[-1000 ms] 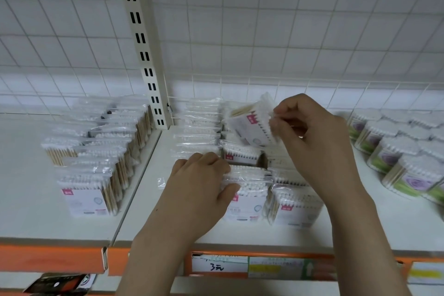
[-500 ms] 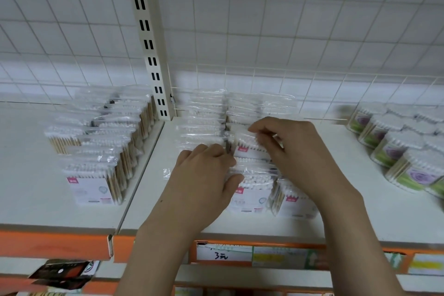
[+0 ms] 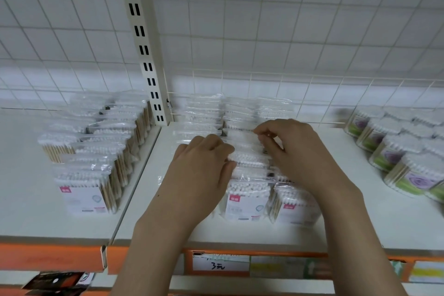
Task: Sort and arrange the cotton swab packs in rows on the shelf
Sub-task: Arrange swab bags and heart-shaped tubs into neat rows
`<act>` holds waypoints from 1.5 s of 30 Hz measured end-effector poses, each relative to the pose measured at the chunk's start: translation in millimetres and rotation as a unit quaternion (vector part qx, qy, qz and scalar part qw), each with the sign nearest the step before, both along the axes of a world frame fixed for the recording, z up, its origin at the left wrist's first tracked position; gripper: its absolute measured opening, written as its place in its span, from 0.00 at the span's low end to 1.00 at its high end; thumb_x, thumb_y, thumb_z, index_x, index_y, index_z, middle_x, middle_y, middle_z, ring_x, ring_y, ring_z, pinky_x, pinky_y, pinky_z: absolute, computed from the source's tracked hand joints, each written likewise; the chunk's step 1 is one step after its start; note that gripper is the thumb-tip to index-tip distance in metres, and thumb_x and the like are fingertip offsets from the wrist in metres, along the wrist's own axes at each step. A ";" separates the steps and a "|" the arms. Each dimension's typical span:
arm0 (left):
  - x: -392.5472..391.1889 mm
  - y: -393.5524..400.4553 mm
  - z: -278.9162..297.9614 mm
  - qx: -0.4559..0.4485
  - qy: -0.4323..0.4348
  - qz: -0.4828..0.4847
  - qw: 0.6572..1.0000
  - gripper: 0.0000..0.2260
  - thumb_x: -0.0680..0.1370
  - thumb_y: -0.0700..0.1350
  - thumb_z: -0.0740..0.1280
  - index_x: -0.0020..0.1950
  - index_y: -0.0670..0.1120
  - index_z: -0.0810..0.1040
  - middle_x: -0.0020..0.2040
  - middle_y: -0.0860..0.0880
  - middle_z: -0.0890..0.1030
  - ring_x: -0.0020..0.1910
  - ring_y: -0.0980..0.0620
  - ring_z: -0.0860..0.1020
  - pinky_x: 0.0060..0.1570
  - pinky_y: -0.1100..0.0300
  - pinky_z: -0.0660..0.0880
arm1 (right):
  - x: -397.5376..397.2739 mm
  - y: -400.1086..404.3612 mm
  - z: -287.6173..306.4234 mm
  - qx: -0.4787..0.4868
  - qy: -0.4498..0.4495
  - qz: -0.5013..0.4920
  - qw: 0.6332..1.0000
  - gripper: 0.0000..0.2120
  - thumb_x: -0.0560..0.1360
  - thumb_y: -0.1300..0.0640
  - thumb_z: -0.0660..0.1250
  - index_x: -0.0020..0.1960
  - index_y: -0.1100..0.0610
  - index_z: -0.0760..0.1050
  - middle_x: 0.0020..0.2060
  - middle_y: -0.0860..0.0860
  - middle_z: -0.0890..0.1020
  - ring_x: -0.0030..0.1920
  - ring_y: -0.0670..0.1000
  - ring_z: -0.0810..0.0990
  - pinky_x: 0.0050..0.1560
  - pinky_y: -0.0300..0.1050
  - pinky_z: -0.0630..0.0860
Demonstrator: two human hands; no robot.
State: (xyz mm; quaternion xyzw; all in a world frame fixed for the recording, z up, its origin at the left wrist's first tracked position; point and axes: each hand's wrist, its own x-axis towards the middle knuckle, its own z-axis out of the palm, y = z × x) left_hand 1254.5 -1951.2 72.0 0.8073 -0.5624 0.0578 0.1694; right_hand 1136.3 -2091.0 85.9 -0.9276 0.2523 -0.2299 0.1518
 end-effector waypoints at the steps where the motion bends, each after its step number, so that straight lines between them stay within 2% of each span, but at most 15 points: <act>1: 0.2 -2.5 1.0 -0.004 0.000 0.004 1.000 0.15 0.80 0.49 0.55 0.65 0.52 0.72 0.61 0.55 0.72 0.59 0.54 0.70 0.55 0.61 0.63 | 0.1 -2.7 -0.4 -0.010 0.012 -0.003 1.000 0.11 0.78 0.58 0.61 0.57 0.53 0.78 0.52 0.48 0.81 0.54 0.51 0.75 0.54 0.43 0.69; 4: 1.9 -10.9 2.3 -0.003 -0.003 0.008 1.000 0.17 0.80 0.44 0.55 0.67 0.50 0.70 0.67 0.54 0.70 0.65 0.53 0.67 0.59 0.59 0.64 | 3.2 -5.4 -5.5 -0.014 0.056 0.015 0.998 0.13 0.78 0.59 0.60 0.59 0.53 0.77 0.55 0.47 0.80 0.57 0.52 0.74 0.58 0.49 0.69; 7: 4.5 -20.1 -0.4 0.002 -0.013 0.001 1.000 0.19 0.80 0.44 0.55 0.71 0.50 0.67 0.71 0.54 0.66 0.69 0.55 0.63 0.63 0.60 0.61 | 5.2 -4.7 -10.7 0.000 0.061 0.035 0.998 0.14 0.76 0.63 0.60 0.54 0.52 0.80 0.49 0.45 0.81 0.54 0.52 0.74 0.57 0.50 0.70; 9: 5.5 -23.5 -1.2 -0.005 -0.004 -0.002 1.000 0.18 0.80 0.45 0.55 0.70 0.49 0.68 0.70 0.53 0.68 0.70 0.55 0.63 0.65 0.59 0.60 | 5.8 -5.7 -12.3 0.007 0.047 0.038 0.998 0.14 0.75 0.65 0.60 0.51 0.52 0.81 0.45 0.43 0.80 0.53 0.51 0.74 0.56 0.49 0.70; 12: 6.5 -27.7 -3.0 0.004 -0.003 -0.006 1.000 0.16 0.80 0.44 0.55 0.65 0.48 0.73 0.66 0.53 0.72 0.67 0.55 0.66 0.64 0.60 0.60 | 6.3 -8.4 -11.9 0.021 0.037 0.049 0.998 0.14 0.76 0.65 0.59 0.50 0.52 0.81 0.43 0.40 0.78 0.52 0.48 0.74 0.57 0.45 0.69; 16: 8.2 -31.4 -3.5 0.043 -0.017 -0.002 0.999 0.16 0.81 0.49 0.50 0.56 0.51 0.76 0.56 0.57 0.76 0.56 0.56 0.73 0.59 0.61 0.64 | 9.3 -13.3 -6.5 0.021 0.021 0.041 0.999 0.12 0.76 0.63 0.60 0.53 0.53 0.79 0.48 0.46 0.81 0.52 0.49 0.74 0.54 0.41 0.68; 18: 8.7 -32.1 -2.5 0.048 -0.021 -0.003 0.999 0.16 0.81 0.50 0.49 0.56 0.51 0.76 0.55 0.57 0.76 0.54 0.57 0.73 0.58 0.60 0.65 | 12.4 -17.9 -3.5 -0.002 0.017 0.026 1.000 0.11 0.77 0.61 0.61 0.56 0.54 0.78 0.50 0.49 0.79 0.52 0.50 0.74 0.54 0.43 0.69; 22: 10.3 -32.5 -1.0 0.051 -0.007 -0.004 0.999 0.16 0.81 0.50 0.50 0.56 0.51 0.77 0.56 0.57 0.75 0.52 0.57 0.74 0.58 0.59 0.66 | 21.1 -25.4 0.7 -0.022 0.066 -0.001 0.998 0.12 0.77 0.54 0.62 0.59 0.53 0.75 0.54 0.49 0.78 0.56 0.51 0.73 0.57 0.48 0.69; 26: 12.3 -32.6 -0.4 0.053 0.014 -0.009 0.998 0.16 0.81 0.50 0.52 0.54 0.50 0.79 0.55 0.56 0.73 0.47 0.56 0.74 0.57 0.60 0.66 | 29.8 -26.4 2.8 -0.018 0.118 0.000 0.993 0.13 0.77 0.48 0.61 0.58 0.51 0.75 0.51 0.47 0.79 0.54 0.51 0.73 0.57 0.48 0.69; 30: 14.2 -32.1 0.8 0.060 0.021 -0.014 0.998 0.16 0.81 0.50 0.52 0.54 0.51 0.79 0.56 0.57 0.72 0.48 0.56 0.74 0.57 0.59 0.67 | 36.7 -26.5 1.2 -0.039 0.153 0.006 0.987 0.10 0.78 0.49 0.60 0.54 0.50 0.78 0.46 0.47 0.78 0.51 0.51 0.75 0.54 0.46 0.69; 33: 15.2 -31.6 1.3 0.065 0.030 -0.019 0.997 0.16 0.81 0.51 0.52 0.55 0.51 0.79 0.56 0.57 0.73 0.49 0.56 0.74 0.57 0.59 0.67 | 38.4 -28.8 2.2 -0.042 0.126 0.002 0.991 0.09 0.78 0.52 0.61 0.49 0.49 0.80 0.43 0.46 0.76 0.48 0.51 0.76 0.53 0.47 0.70; 36: 16.9 -32.5 2.3 0.072 0.034 -0.025 0.997 0.16 0.81 0.51 0.52 0.53 0.51 0.80 0.54 0.56 0.73 0.47 0.56 0.74 0.57 0.59 0.67 | 38.9 -31.6 5.9 -0.055 0.069 -0.014 0.996 0.09 0.78 0.53 0.61 0.49 0.50 0.81 0.44 0.49 0.75 0.48 0.51 0.75 0.51 0.47 0.70; 39: 18.5 -33.2 2.6 0.068 0.039 -0.028 0.997 0.16 0.81 0.51 0.53 0.52 0.50 0.80 0.54 0.56 0.73 0.47 0.56 0.74 0.56 0.60 0.67 | 36.6 -31.1 13.1 -0.053 -0.025 -0.027 0.998 0.08 0.77 0.54 0.63 0.48 0.51 0.81 0.33 0.45 0.72 0.38 0.49 0.73 0.43 0.44 0.68; 42: 20.1 -32.8 1.7 0.062 0.045 -0.030 0.997 0.16 0.81 0.51 0.54 0.51 0.50 0.80 0.53 0.57 0.74 0.46 0.57 0.74 0.56 0.60 0.68 | 31.7 -31.9 19.5 -0.045 -0.077 -0.044 0.995 0.07 0.76 0.54 0.64 0.47 0.50 0.82 0.21 0.40 0.67 0.26 0.43 0.68 0.36 0.40 0.67; 45: 21.1 -33.1 1.1 0.052 0.050 -0.034 0.997 0.16 0.80 0.51 0.54 0.49 0.49 0.80 0.52 0.57 0.74 0.44 0.58 0.74 0.55 0.59 0.69 | 25.1 -29.9 25.9 -0.015 -0.111 -0.038 0.993 0.06 0.76 0.54 0.65 0.45 0.50 0.81 0.18 0.42 0.69 0.27 0.42 0.73 0.31 0.31 0.67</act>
